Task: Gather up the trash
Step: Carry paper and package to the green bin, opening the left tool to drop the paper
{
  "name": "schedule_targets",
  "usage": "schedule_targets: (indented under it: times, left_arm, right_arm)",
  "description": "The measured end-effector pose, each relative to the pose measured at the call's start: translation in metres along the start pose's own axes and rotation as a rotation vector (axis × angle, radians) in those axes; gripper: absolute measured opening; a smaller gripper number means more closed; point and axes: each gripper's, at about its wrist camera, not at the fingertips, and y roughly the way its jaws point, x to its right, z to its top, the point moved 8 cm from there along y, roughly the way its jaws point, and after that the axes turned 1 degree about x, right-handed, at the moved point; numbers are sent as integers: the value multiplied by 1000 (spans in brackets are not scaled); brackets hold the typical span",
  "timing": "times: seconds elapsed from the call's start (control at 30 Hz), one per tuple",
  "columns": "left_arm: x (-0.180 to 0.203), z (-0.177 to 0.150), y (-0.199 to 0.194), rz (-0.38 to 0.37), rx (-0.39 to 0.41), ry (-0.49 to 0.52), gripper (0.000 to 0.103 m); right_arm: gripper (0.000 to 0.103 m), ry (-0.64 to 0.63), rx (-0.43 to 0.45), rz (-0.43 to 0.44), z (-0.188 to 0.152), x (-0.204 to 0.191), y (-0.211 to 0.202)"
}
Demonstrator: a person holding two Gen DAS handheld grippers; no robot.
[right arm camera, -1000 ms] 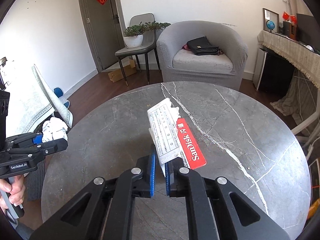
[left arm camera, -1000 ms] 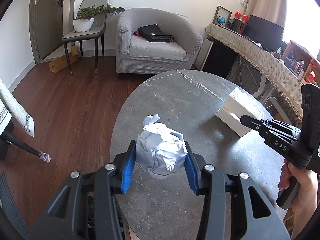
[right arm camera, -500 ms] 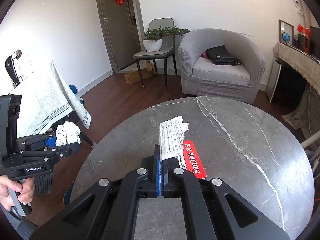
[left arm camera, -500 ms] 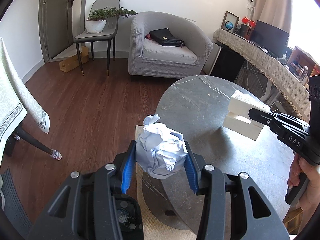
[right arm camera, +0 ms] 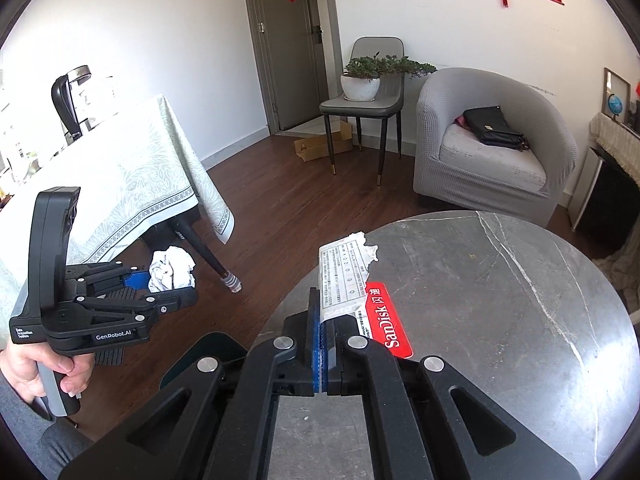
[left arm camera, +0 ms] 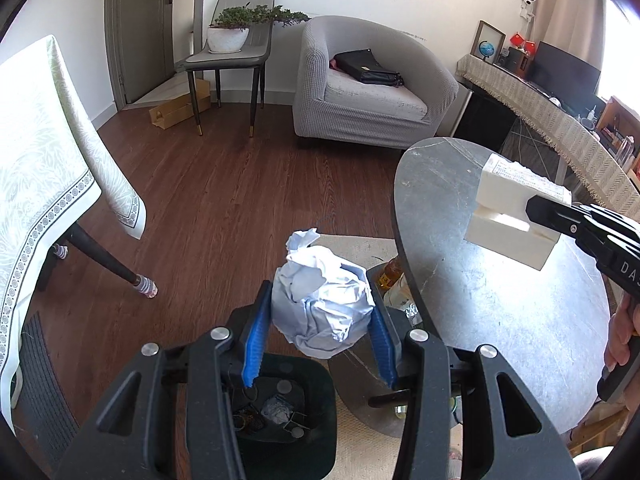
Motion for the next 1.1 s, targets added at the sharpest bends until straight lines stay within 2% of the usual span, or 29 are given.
schedule_targets:
  times: [0.27, 0.6, 0.87, 1.1]
  left_arm:
    - [-40, -29, 5, 47, -72, -31, 48]
    - [-86, -74, 23, 94, -214, -80, 48]
    - [-97, -116, 39, 129, -343, 4, 48]
    - [-99, -141, 48, 131, -418, 68, 48]
  right_arm:
    - [0, -61, -13, 70, 7, -47, 13]
    - [0, -112, -53, 161, 0, -106, 35]
    - [0, -165, -126, 191, -18, -145, 60]
    - [0, -157, -174, 216, -27, -160, 82]
